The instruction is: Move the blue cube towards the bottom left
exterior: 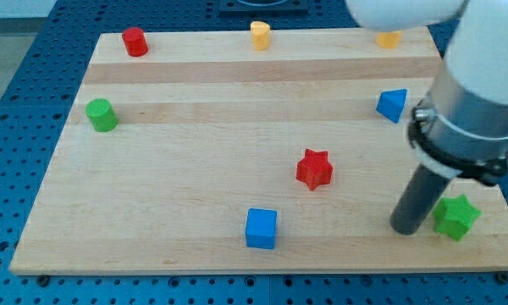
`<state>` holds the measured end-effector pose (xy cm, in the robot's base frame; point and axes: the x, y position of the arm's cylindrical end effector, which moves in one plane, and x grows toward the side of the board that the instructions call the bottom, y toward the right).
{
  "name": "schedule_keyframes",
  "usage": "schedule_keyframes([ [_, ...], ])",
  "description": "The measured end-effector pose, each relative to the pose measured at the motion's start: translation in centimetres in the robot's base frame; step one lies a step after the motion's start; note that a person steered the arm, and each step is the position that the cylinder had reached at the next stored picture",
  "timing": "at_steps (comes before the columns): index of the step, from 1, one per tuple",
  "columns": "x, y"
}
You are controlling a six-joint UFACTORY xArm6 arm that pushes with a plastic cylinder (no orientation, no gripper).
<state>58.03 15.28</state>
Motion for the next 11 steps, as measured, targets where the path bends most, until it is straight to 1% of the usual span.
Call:
schedule_keyframes([
  [2,2.1,-4.6],
  [5,1.6,-13.4],
  [6,0.8,-15.0],
  [7,-2.0,-16.7],
  [8,-2.3,-20.8],
  [9,-1.1,-22.5],
  [10,0.9,-22.5],
  [11,1.5,-23.8],
])
